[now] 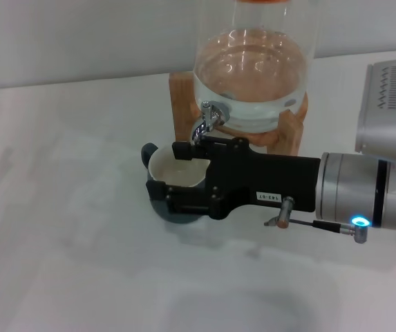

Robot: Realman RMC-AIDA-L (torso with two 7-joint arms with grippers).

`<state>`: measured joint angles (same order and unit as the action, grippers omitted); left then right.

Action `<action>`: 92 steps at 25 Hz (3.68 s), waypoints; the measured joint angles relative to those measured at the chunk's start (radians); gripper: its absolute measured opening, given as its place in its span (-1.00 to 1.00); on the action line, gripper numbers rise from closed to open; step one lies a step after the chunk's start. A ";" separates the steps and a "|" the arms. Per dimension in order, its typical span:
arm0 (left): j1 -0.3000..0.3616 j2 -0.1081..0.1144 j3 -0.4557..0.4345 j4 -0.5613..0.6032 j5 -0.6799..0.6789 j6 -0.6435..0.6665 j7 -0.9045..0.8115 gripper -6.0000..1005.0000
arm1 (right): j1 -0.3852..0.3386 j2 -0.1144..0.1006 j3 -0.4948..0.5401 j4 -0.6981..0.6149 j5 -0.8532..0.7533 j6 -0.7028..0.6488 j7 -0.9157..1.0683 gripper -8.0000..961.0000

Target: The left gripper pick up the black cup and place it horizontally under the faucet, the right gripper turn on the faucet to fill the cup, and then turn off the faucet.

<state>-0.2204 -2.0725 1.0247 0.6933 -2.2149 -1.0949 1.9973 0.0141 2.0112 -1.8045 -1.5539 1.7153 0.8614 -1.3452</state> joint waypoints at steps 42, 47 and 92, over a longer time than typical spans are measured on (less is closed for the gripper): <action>0.036 -0.003 0.000 0.009 -0.003 -0.057 -0.005 0.75 | -0.026 -0.002 0.065 0.030 0.011 -0.068 -0.013 0.56; 0.032 -0.003 0.000 0.009 -0.003 -0.055 -0.005 0.75 | -0.039 -0.001 0.081 0.029 0.010 -0.061 -0.013 0.56; 0.024 -0.002 0.002 -0.003 0.017 -0.050 -0.005 0.75 | 0.010 -0.002 1.012 0.457 0.130 0.629 -0.191 0.57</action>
<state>-0.1963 -2.0740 1.0268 0.6905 -2.1979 -1.1452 1.9922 0.0240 2.0093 -0.7924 -1.0971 1.8455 1.4904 -1.5364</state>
